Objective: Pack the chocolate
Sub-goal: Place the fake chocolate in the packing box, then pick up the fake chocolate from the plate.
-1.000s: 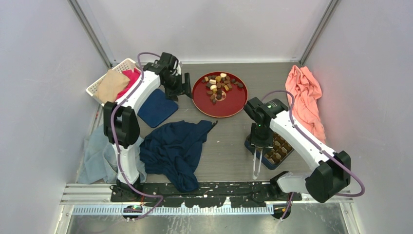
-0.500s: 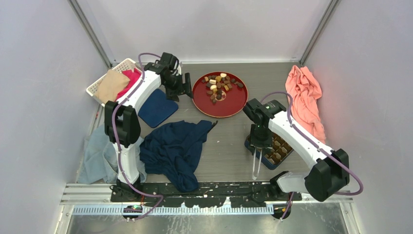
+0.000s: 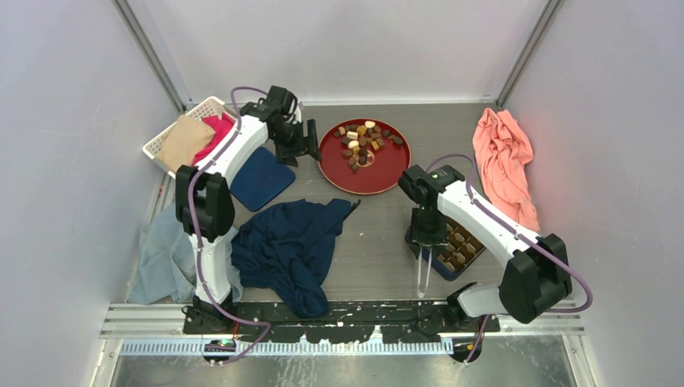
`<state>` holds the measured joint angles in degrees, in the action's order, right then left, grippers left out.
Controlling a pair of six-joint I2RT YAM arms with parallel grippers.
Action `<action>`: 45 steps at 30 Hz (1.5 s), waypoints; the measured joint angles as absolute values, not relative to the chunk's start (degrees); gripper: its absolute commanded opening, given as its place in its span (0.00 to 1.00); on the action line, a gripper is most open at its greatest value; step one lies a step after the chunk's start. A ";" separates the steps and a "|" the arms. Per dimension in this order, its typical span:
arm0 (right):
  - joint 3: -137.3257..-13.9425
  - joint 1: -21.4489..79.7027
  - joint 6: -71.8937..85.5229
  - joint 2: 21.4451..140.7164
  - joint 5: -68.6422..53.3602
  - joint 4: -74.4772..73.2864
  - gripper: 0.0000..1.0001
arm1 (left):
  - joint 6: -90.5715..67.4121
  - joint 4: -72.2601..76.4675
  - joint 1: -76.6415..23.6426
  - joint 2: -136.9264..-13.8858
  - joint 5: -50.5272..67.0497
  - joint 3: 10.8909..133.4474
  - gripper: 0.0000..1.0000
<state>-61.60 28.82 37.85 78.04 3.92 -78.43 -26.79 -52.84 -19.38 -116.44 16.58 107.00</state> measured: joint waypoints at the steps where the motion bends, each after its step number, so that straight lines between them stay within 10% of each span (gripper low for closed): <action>1: -61.34 28.82 37.80 78.06 3.92 -78.35 0.27 | -26.79 -52.84 -19.38 -116.62 16.60 107.28 0.78; 28: -61.89 26.52 33.78 83.66 6.00 -77.23 0.54 | -26.81 -53.47 -19.38 -119.52 17.17 110.76 0.78; 45: -67.37 26.50 31.77 83.64 7.31 -78.43 0.18 | -27.05 -53.63 -19.38 -120.33 17.19 111.74 0.78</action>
<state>-67.37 26.50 31.77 83.64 7.31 -78.43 -27.05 -53.63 -19.38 -120.33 17.19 111.74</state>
